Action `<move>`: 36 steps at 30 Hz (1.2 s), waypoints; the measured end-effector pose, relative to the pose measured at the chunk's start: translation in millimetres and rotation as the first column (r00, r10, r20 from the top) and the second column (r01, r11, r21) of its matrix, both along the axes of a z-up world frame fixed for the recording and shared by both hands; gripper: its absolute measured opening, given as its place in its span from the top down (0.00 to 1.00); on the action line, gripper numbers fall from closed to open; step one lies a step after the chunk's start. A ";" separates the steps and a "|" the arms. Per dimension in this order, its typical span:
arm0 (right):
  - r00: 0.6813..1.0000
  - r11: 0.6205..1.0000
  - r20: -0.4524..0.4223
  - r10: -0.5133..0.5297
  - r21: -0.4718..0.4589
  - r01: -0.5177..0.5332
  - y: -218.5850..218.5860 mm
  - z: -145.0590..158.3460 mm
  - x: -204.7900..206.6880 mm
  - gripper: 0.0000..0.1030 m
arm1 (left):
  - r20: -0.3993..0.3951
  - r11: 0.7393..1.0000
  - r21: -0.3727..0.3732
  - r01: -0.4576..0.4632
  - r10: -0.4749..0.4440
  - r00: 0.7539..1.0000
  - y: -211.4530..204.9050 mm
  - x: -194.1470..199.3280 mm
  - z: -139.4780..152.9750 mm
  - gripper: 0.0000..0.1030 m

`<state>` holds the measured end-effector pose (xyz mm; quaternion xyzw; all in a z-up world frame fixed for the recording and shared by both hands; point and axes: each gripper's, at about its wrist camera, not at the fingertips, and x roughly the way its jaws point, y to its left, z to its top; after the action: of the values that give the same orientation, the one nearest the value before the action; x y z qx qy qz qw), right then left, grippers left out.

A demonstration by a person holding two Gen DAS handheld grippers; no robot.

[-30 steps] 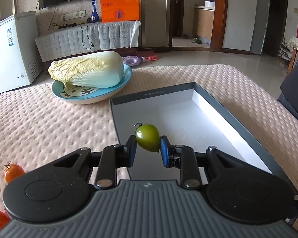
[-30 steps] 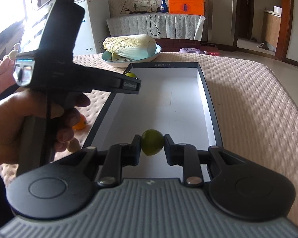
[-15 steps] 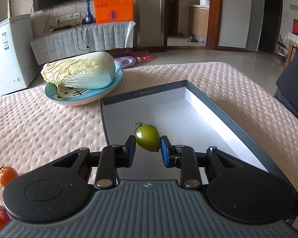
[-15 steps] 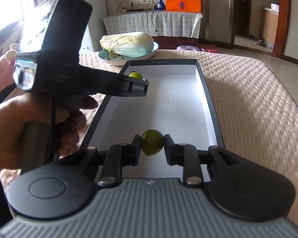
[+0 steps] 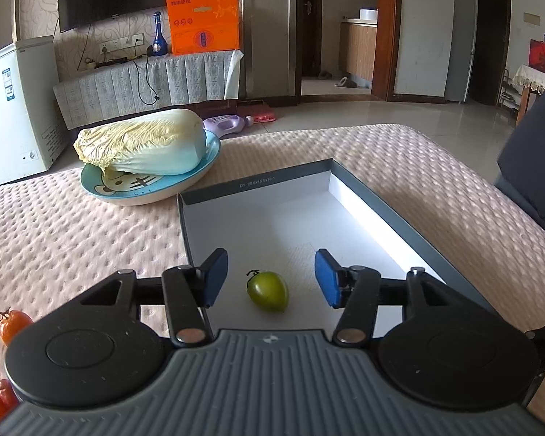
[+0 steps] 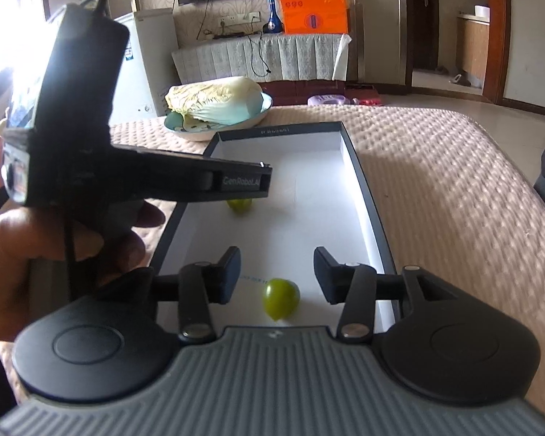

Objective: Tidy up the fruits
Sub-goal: 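Withdraw both open grippers from the box back toward the fruits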

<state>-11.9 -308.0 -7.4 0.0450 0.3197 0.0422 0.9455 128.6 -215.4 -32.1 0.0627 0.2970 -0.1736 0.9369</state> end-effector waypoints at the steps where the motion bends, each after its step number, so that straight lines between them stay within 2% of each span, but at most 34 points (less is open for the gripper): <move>1: 1.000 1.000 -0.003 -0.003 0.002 0.003 -0.2 0.4 0.2 0.54 | -0.001 1.000 0.000 0.002 -0.002 1.000 0.1 -0.4 0.3 0.42; 13: 1.000 1.000 -0.006 0.005 0.030 -0.005 -0.9 0.0 0.8 0.54 | -0.002 0.999 0.004 -0.050 0.050 0.999 8.3 -10.1 4.9 0.40; 16: 1.000 0.999 -0.012 0.010 0.050 -0.009 -0.6 -1.1 1.4 0.54 | -0.005 0.996 0.004 -0.086 0.086 0.996 15.6 -12.4 5.9 0.37; 27: 1.000 0.997 -0.011 0.006 0.077 -0.005 6.5 -1.6 4.6 0.54 | -0.019 0.987 -0.002 -0.159 0.159 0.987 49.3 -28.9 13.2 0.35; 36: 1.000 0.996 -0.002 0.013 0.086 -0.013 8.8 1.5 2.4 0.54 | -0.019 0.979 0.027 -0.201 0.201 0.979 77.5 -51.0 17.1 0.35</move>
<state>-9.5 -299.3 -5.9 0.0838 0.3188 0.0620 0.9421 77.7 -137.9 -14.9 0.0421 0.3139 -0.0749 0.9456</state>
